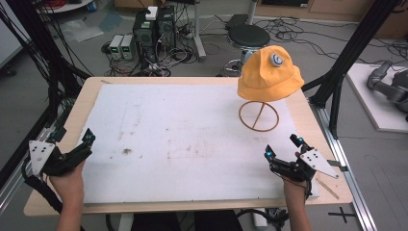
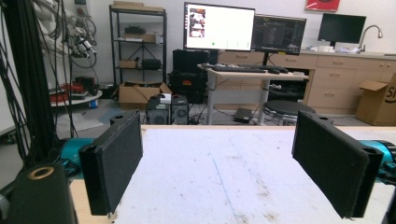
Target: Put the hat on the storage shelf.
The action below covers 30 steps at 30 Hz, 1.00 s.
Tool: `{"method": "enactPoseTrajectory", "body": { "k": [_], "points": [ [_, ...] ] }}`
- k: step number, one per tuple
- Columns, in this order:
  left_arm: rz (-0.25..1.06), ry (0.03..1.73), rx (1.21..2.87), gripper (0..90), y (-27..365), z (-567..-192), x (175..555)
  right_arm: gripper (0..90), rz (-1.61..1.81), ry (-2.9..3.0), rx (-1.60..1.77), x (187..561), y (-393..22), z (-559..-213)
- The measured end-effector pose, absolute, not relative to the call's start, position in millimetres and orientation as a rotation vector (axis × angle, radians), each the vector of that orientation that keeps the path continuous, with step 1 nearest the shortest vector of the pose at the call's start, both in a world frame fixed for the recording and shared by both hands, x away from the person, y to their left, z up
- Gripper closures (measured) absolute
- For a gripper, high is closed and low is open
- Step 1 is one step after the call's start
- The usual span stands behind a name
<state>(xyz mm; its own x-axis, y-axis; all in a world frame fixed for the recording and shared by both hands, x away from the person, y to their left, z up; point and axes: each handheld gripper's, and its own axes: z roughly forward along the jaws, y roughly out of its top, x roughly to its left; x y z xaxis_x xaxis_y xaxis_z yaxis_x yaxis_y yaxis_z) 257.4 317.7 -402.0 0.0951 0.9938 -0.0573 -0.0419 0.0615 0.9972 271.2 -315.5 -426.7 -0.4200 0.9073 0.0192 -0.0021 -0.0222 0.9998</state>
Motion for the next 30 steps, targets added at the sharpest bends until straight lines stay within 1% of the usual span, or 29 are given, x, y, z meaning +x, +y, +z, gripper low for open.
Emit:
{"method": "enactPoseTrajectory", "body": {
  "k": [8, 30],
  "points": [
    [1.105, 1.110, 1.205, 16.6, 311.5, -404.8, 259.9, 2.5, 1.553, 1.499, 0.987, 269.1, -319.9, -425.6],
    [1.085, 1.092, 1.208, 16.6, 307.6, -406.0, 260.7, 2.5, 1.540, 1.493, 0.982, 269.8, -322.2, -426.8]
  ]
}}
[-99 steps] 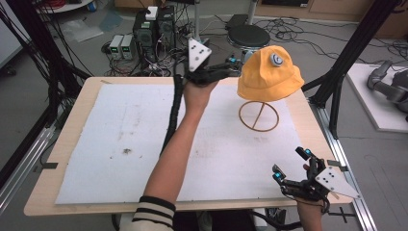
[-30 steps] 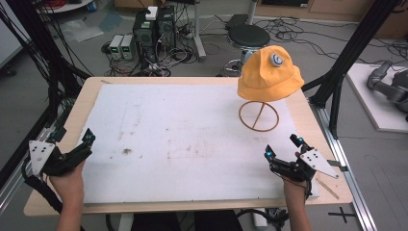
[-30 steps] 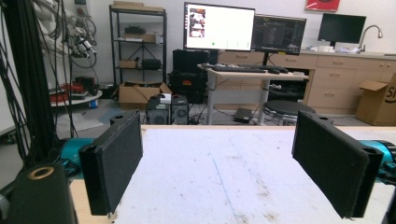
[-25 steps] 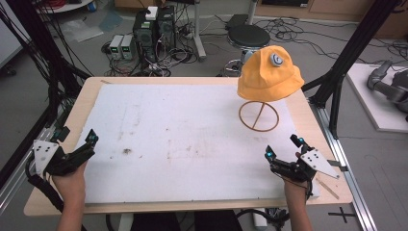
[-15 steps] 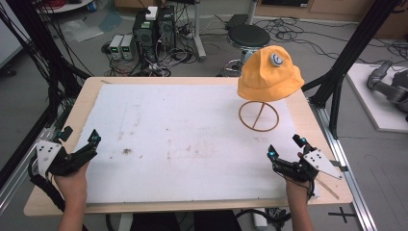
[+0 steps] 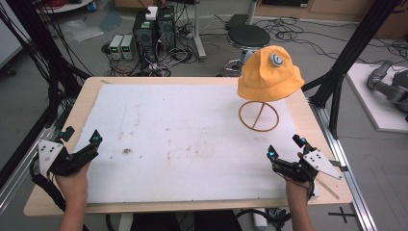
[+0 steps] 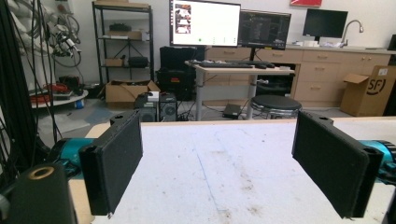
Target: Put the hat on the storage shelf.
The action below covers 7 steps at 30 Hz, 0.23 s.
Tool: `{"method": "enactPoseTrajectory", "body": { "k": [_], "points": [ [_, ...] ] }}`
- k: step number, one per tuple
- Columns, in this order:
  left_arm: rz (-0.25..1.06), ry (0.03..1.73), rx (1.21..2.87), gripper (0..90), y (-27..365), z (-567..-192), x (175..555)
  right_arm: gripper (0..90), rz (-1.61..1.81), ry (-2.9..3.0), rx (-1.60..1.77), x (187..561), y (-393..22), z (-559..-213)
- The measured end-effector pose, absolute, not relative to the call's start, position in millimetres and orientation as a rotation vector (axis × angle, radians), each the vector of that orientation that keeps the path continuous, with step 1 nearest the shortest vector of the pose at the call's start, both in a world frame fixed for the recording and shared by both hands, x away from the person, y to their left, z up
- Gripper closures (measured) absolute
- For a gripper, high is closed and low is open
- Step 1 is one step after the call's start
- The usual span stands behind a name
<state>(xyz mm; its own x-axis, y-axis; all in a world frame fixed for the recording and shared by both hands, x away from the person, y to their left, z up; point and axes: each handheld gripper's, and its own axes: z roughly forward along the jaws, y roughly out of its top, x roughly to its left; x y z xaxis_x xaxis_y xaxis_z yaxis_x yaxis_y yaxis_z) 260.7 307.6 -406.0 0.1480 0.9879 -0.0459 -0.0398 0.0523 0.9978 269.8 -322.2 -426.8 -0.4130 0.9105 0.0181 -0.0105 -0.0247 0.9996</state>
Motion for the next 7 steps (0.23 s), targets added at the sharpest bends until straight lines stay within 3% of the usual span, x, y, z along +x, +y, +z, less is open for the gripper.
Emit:
{"method": "enactPoseTrajectory", "body": {
  "k": [7],
  "points": [
    [1.084, 1.077, 1.212, 16.6, 307.6, -405.9, 261.0, 2.5, 1.542, 1.493, 0.976, 269.9, -322.5, -426.9]
  ]
}}
